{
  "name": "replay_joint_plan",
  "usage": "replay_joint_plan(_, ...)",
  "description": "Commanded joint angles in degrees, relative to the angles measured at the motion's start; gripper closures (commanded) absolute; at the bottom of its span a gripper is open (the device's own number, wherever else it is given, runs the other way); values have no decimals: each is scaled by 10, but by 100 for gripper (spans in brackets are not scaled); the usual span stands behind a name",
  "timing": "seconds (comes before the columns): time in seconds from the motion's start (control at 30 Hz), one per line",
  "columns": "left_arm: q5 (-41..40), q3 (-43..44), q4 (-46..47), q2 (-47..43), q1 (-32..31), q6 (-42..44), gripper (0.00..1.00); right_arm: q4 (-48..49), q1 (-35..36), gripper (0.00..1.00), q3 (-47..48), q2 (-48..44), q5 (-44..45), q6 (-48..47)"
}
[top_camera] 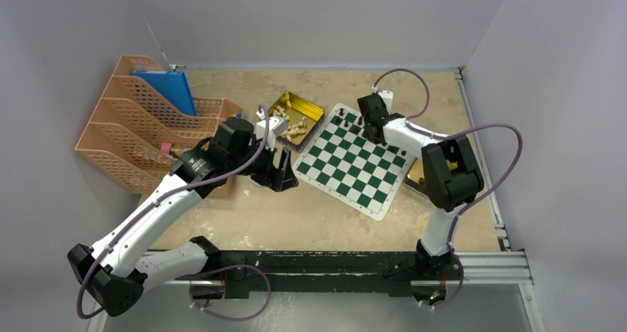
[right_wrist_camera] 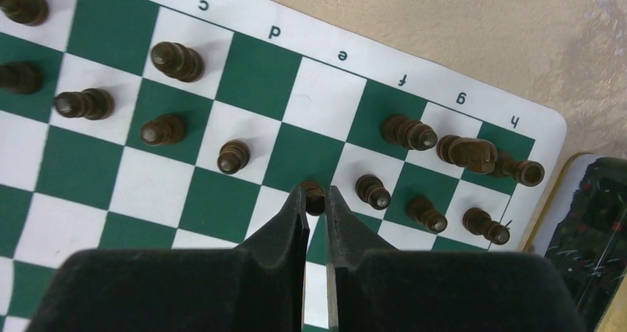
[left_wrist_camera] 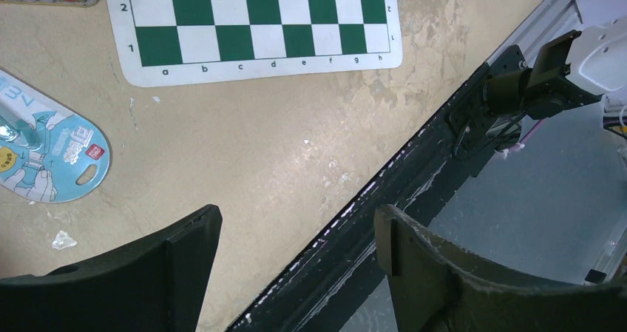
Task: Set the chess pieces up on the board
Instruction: Place the chess piece on the chessboard.
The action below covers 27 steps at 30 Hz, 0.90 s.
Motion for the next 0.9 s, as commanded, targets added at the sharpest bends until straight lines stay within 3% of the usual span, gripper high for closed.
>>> replay_joint_plan(0.0, -3, 14, 4, -2, 1, 2, 24, 15, 1, 93, 13, 7, 35, 6)
replay_joint_plan(0.87, 3, 12, 14, 6, 1, -7, 24, 3, 1, 93, 44, 44, 47, 16)
